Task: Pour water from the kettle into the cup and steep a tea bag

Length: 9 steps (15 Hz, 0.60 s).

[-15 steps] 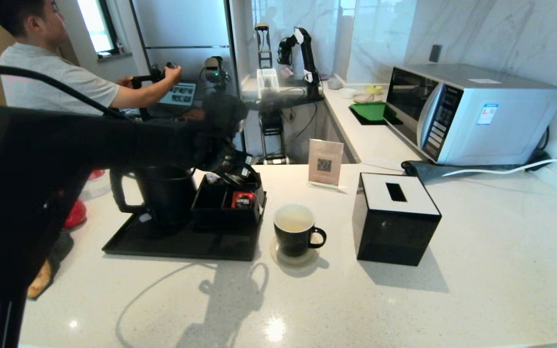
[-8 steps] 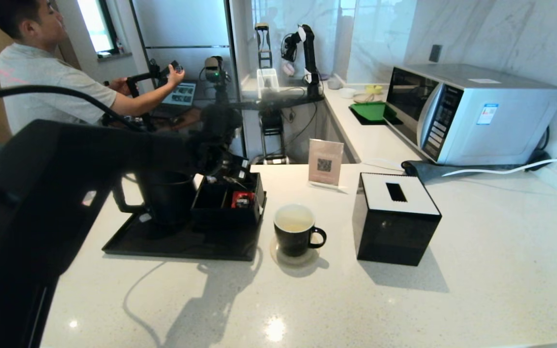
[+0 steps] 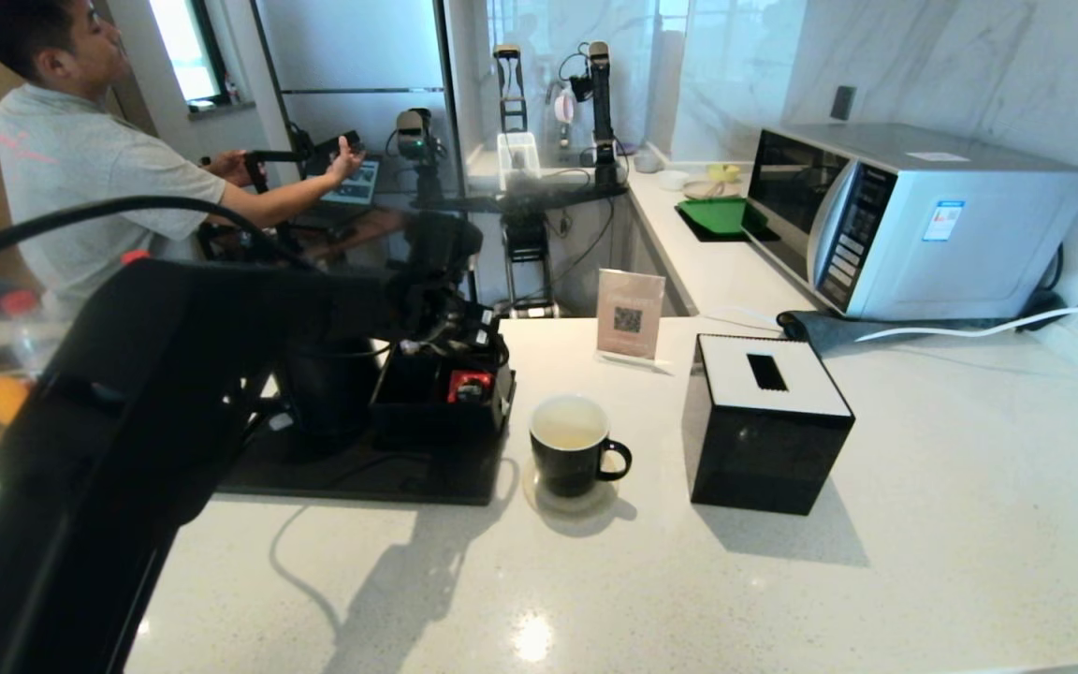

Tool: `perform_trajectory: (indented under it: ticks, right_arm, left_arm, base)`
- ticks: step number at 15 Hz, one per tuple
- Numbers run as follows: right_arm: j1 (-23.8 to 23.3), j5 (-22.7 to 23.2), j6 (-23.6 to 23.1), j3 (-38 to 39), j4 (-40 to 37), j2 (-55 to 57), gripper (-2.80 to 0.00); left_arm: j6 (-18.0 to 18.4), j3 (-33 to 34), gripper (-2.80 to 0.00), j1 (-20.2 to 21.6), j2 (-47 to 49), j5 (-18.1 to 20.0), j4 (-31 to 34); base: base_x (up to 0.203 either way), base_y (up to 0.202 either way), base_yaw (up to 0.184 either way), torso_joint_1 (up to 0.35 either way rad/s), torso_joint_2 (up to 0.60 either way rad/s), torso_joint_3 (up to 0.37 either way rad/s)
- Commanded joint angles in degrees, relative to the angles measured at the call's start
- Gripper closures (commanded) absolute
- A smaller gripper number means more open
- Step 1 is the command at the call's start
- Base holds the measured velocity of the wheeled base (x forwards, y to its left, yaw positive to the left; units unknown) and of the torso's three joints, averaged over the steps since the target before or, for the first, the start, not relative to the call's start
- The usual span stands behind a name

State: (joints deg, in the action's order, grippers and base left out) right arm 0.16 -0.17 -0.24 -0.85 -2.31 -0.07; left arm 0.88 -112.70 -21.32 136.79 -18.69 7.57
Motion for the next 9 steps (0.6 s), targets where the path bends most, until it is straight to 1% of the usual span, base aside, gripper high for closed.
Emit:
perform_trajectory:
  ticks: [1,9]
  right_arm:
    - [0.02,-0.01,-0.02,-0.02,-0.04,0.07,0.0]
    - [0.02,-0.01,-0.02,0.06,0.02,0.07,0.0]
  left_arm:
    - [0.0,-0.68,-2.8,0.49,1.38,-0.12,-0.01]
    - [0.0,-0.59,-2.8,1.41,1.46,-0.12,-1.15]
  base:
    - [0.0,0.0,0.0,0.0,0.0,0.0]
    - [0.0,0.0,0.0,0.0,0.0,0.0]
